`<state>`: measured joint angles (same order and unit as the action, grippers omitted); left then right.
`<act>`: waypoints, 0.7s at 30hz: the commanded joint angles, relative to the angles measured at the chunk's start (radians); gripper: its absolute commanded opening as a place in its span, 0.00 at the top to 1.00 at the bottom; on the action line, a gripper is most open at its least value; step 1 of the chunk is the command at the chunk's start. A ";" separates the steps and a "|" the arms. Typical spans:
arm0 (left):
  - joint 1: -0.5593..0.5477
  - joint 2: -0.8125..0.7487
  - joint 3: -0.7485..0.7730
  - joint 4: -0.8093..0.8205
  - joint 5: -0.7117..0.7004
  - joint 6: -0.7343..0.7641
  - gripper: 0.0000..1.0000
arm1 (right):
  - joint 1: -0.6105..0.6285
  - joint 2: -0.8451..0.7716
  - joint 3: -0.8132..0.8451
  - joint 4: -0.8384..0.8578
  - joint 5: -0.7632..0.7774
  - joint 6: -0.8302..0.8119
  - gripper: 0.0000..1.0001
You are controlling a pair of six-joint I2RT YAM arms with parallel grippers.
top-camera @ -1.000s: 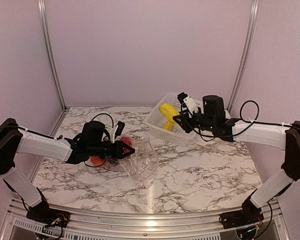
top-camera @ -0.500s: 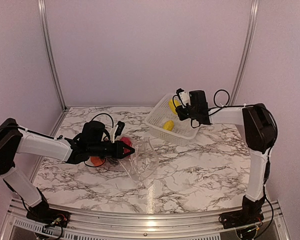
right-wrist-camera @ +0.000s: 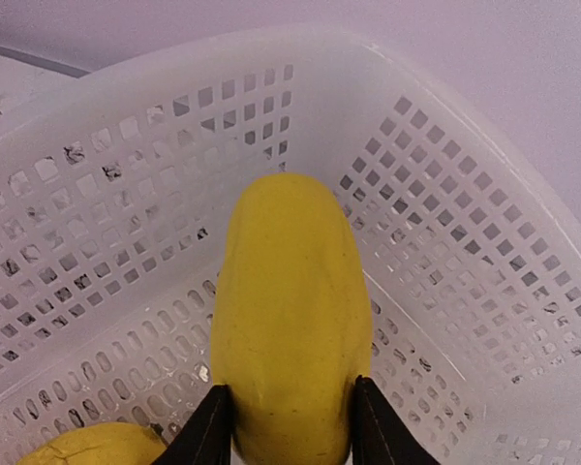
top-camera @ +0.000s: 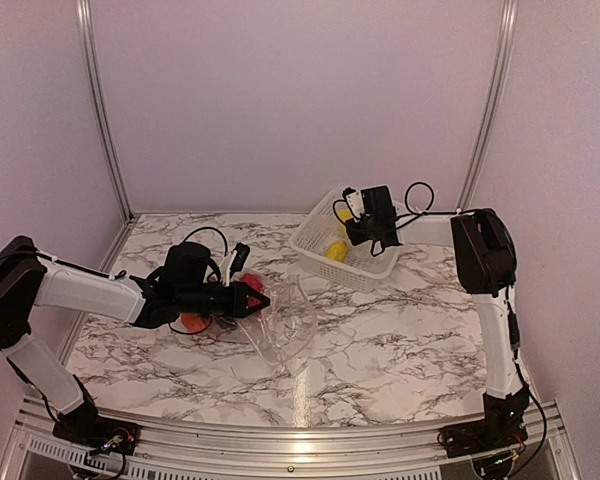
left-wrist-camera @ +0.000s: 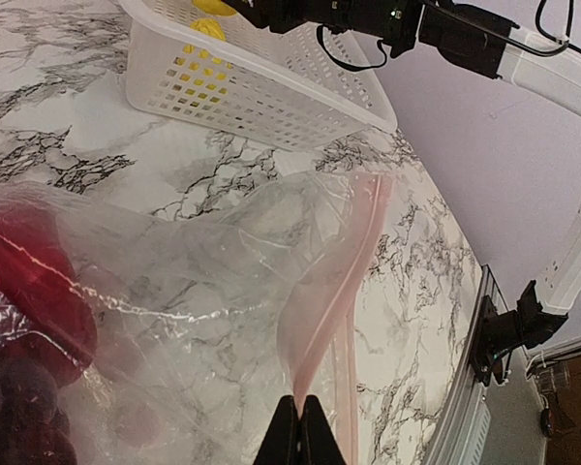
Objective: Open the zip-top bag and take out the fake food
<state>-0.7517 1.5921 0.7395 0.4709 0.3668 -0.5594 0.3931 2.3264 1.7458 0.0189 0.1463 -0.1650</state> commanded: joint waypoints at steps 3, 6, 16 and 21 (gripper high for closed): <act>0.007 0.034 0.033 0.024 0.011 0.008 1.00 | -0.007 -0.026 0.027 -0.055 0.006 -0.022 0.50; 0.006 0.038 0.037 0.025 0.015 0.005 1.00 | -0.007 -0.079 -0.005 -0.050 -0.018 -0.021 0.42; 0.007 0.012 0.034 0.024 0.011 -0.012 1.00 | 0.016 -0.441 -0.367 0.119 -0.279 0.061 0.41; 0.005 -0.002 0.035 0.025 0.012 -0.020 1.00 | 0.106 -0.634 -0.603 0.224 -0.390 0.077 0.42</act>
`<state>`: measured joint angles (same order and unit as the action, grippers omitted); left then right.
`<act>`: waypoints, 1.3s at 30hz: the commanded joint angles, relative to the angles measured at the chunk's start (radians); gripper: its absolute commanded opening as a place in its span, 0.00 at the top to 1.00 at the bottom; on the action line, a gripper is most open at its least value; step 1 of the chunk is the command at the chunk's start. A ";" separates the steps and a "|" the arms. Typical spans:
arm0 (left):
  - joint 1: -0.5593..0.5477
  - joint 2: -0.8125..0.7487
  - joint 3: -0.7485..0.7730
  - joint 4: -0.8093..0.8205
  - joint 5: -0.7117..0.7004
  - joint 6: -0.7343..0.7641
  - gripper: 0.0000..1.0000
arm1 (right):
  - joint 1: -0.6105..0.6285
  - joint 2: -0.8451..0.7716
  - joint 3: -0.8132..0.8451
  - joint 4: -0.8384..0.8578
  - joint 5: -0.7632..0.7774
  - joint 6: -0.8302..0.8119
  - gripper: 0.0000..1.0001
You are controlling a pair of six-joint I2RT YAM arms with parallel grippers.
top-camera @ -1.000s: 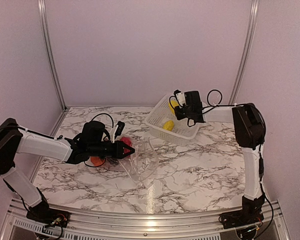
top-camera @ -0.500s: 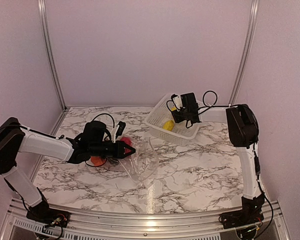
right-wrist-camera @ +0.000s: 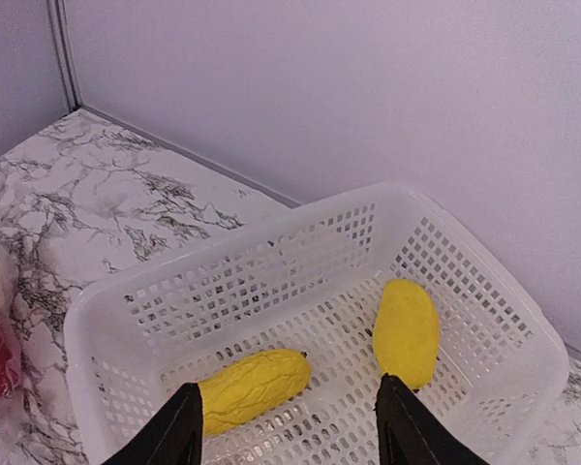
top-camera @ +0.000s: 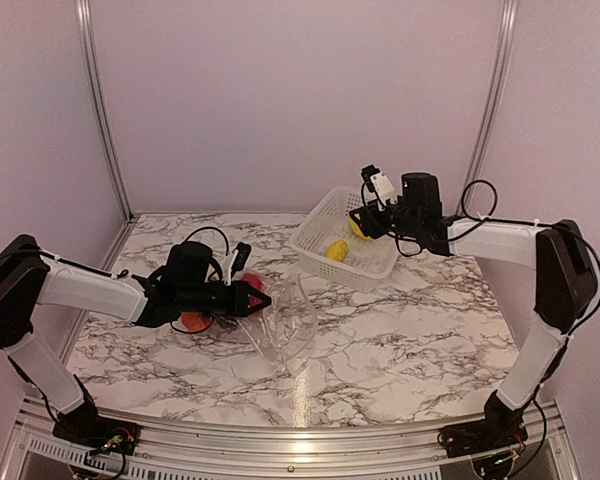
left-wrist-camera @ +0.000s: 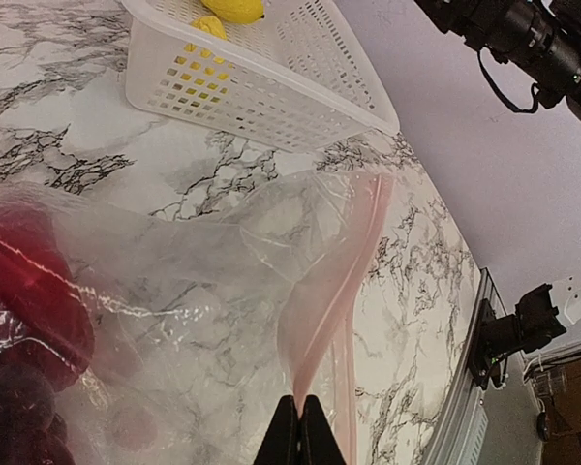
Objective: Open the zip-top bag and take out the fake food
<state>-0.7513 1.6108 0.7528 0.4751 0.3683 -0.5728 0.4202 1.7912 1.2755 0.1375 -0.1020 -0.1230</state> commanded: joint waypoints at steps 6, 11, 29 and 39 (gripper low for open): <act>0.004 -0.045 0.024 0.017 0.018 -0.013 1.00 | 0.245 -0.233 -0.351 0.232 -0.215 0.094 0.48; -0.001 -0.069 0.032 0.016 0.026 -0.020 1.00 | 0.354 -0.255 -0.451 0.331 -0.189 0.144 0.57; -0.037 -0.111 0.070 0.019 0.085 -0.016 1.00 | 0.470 0.082 -0.376 0.579 -0.095 0.300 0.79; -0.043 -0.151 0.047 0.006 0.089 0.004 1.00 | 0.471 0.226 -0.252 0.619 -0.069 0.368 0.55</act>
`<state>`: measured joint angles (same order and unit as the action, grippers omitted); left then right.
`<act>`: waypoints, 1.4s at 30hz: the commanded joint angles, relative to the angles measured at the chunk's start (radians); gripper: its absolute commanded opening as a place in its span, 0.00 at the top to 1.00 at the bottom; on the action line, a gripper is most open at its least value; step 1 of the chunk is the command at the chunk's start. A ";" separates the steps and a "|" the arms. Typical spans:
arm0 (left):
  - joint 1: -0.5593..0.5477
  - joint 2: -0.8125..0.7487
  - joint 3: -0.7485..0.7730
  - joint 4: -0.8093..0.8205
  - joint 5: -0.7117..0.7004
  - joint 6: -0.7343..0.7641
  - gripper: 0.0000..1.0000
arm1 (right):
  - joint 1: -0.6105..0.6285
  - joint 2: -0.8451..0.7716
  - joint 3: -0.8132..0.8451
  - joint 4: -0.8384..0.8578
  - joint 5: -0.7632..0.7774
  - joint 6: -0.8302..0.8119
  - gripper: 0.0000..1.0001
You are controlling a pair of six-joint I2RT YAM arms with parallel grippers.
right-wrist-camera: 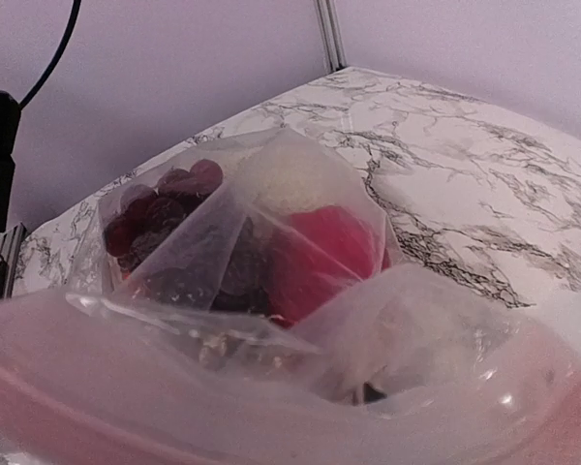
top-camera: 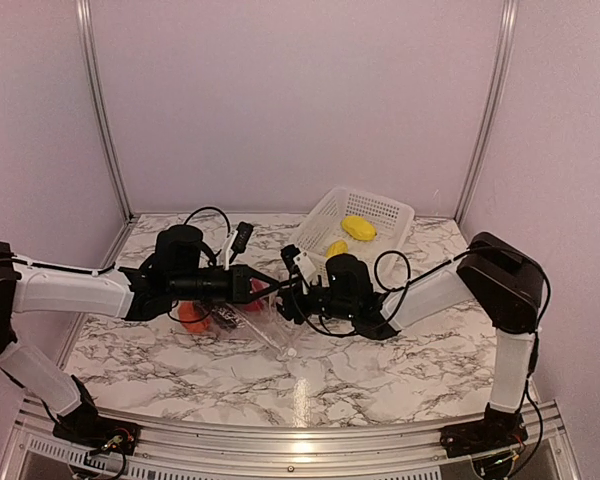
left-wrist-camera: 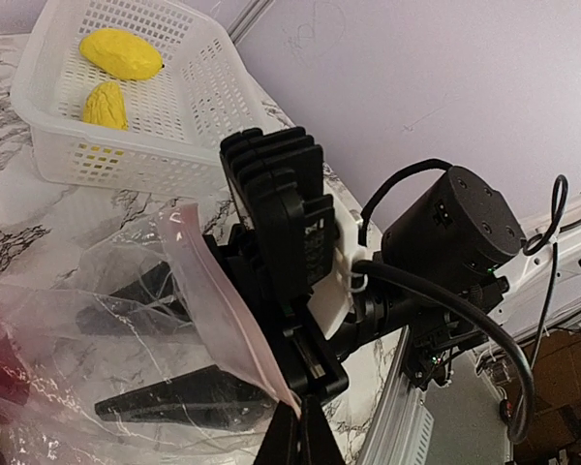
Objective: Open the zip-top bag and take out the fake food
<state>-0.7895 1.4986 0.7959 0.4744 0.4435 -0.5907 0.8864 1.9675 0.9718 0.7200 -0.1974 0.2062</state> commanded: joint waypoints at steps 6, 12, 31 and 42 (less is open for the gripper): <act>-0.005 -0.043 0.017 -0.003 0.024 0.022 1.00 | 0.003 0.120 0.098 0.069 0.000 0.061 0.51; -0.005 -0.041 0.029 0.003 0.040 0.022 1.00 | 0.002 0.134 0.080 0.126 -0.015 0.074 0.48; 0.067 -0.069 0.037 -0.041 0.030 -0.009 0.61 | -0.013 0.170 0.101 0.155 -0.063 0.083 0.44; 0.260 -0.225 -0.021 -0.208 -0.120 -0.005 0.28 | -0.027 0.153 0.077 0.181 -0.084 0.077 0.36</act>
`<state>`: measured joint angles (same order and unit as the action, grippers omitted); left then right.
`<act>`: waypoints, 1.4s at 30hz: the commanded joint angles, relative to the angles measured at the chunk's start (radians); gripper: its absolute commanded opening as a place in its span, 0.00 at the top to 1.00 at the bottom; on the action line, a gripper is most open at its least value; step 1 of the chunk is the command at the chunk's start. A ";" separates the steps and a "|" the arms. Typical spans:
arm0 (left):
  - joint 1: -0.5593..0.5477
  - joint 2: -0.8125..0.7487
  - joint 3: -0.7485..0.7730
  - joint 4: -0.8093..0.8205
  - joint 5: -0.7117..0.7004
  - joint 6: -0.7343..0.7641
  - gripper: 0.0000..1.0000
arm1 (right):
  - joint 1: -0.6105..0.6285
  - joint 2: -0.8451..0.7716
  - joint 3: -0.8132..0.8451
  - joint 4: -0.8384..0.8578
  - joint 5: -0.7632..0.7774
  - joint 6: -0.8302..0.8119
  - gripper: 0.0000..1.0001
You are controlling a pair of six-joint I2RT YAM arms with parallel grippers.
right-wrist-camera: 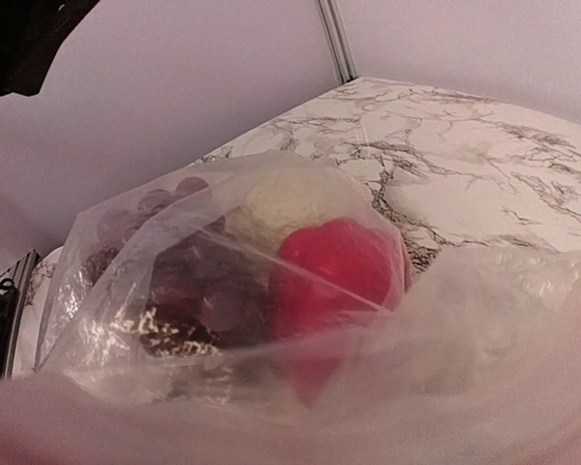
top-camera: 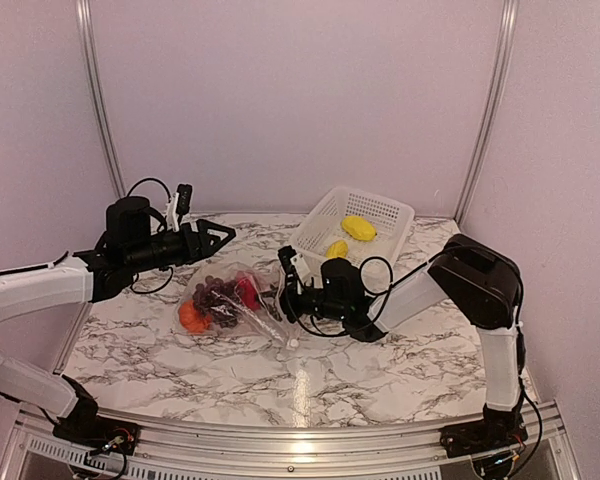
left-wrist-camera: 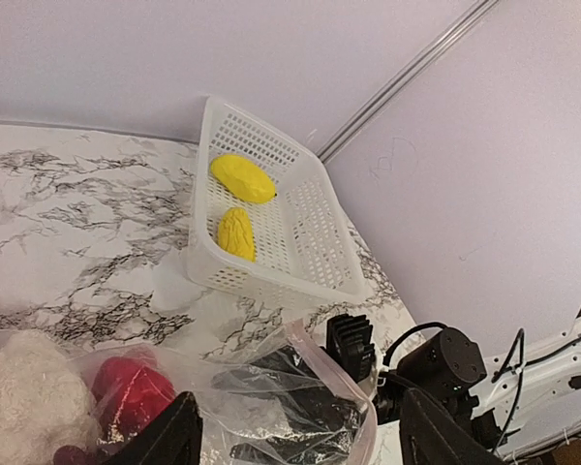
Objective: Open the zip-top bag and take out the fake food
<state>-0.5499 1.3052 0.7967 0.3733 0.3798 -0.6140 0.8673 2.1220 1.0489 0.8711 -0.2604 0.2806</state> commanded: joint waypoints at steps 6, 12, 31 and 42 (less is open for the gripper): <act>0.021 -0.091 -0.008 -0.150 -0.091 -0.030 0.01 | -0.008 -0.026 -0.015 0.016 -0.035 -0.014 0.35; 0.021 -0.127 0.074 -0.249 -0.094 -0.096 0.01 | -0.008 -0.036 0.003 -0.035 -0.064 -0.041 0.33; 0.103 -0.154 0.209 -0.168 0.159 -0.236 0.01 | -0.028 -0.078 0.098 -0.245 -0.016 -0.145 0.32; 0.305 -0.092 -0.045 -0.321 0.017 -0.067 0.01 | -0.027 -0.058 0.106 -0.247 -0.112 -0.163 0.31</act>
<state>-0.3099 1.1530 0.8551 0.0937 0.4206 -0.7349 0.8440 2.0743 1.1198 0.6498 -0.3305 0.1329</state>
